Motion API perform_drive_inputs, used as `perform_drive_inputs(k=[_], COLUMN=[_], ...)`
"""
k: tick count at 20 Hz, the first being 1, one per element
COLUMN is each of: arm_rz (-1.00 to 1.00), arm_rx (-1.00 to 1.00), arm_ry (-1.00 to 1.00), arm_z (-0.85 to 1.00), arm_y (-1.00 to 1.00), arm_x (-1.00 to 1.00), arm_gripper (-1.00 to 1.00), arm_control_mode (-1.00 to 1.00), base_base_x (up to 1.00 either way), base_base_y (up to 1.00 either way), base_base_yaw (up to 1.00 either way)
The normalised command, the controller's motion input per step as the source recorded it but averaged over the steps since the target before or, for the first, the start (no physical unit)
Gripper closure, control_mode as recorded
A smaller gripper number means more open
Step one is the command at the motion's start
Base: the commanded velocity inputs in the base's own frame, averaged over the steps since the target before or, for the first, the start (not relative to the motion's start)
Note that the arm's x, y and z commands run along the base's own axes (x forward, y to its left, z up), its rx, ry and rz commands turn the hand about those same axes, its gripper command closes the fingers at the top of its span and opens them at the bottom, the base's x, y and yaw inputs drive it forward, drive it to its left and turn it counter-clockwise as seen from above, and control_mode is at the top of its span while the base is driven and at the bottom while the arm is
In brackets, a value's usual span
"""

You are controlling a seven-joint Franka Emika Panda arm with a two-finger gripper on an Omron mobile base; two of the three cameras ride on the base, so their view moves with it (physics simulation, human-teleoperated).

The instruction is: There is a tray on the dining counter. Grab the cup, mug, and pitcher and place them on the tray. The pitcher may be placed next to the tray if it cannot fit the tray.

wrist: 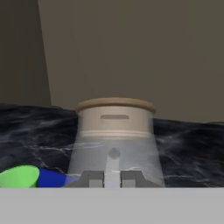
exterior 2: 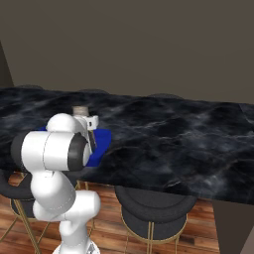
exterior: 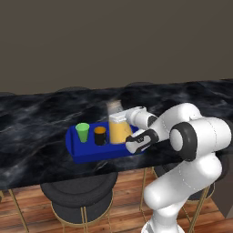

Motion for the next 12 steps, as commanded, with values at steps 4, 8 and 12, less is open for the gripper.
perform_drive_inputs(k=[4, 8, 12], arm_rz=[0.0, 0.0, 0.0], arm_rx=[0.0, 0.0, 0.0], arm_ry=[0.0, 0.0, 0.0], arm_z=[0.0, 0.0, 0.0], arm_y=[0.0, 0.0, 0.0], arm_x=[0.0, 0.0, 0.0], arm_gripper=[1.0, 1.0, -1.0], arm_control_mode=[-1.0, -1.0, -1.0], base_base_x=[0.0, 0.0, 0.0], base_base_y=[0.0, 0.0, 0.0], base_base_yaw=[0.0, 0.0, 0.0])
